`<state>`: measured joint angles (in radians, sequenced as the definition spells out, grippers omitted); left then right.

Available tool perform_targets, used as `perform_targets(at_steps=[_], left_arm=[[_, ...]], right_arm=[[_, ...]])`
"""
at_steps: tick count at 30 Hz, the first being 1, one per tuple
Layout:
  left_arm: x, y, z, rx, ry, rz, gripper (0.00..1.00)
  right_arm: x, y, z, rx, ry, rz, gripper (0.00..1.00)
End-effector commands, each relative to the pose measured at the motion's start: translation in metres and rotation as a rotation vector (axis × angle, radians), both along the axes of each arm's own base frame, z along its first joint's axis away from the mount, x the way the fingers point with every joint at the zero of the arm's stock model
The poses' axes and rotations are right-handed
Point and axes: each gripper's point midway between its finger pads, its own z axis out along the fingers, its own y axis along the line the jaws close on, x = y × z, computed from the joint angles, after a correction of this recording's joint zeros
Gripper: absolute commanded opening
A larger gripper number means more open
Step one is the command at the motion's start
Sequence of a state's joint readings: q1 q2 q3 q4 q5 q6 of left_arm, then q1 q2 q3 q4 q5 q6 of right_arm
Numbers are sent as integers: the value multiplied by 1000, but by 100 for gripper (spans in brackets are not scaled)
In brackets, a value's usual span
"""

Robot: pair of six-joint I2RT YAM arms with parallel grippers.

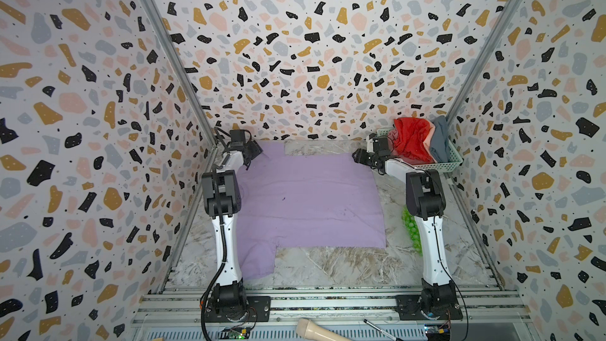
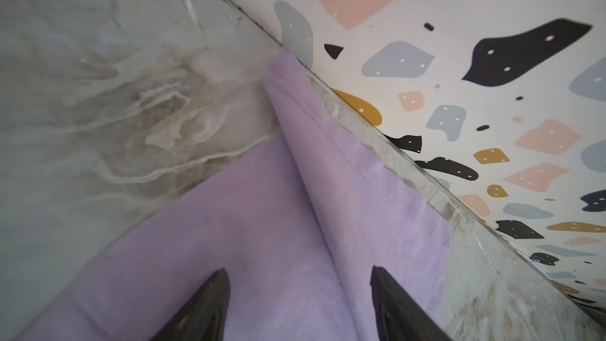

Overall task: Fold and stack the t-shirts
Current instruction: 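Lower both grippers and pinch the far edge of the t-shirt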

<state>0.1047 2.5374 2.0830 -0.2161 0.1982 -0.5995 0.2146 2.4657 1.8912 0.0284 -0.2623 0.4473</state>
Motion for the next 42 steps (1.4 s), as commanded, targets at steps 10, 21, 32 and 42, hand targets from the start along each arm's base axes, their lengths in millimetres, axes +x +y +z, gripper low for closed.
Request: perform_targets(at_steps=[10,21,32,42], left_arm=[[-101,21,-32,21,235,78,68],[-41,51,19,190,151,50,66],[-2,65,0,187,48,106,66],[-6,34,-39,183,131,55,62]], right_arm=[[-76,-22,-32,-76,218,-52,64],[-22,-33,31,-133,11,-100,66],[10,-45,11,-179,19,-202,73],[-5,-49,-25,-227,130,-210,75]])
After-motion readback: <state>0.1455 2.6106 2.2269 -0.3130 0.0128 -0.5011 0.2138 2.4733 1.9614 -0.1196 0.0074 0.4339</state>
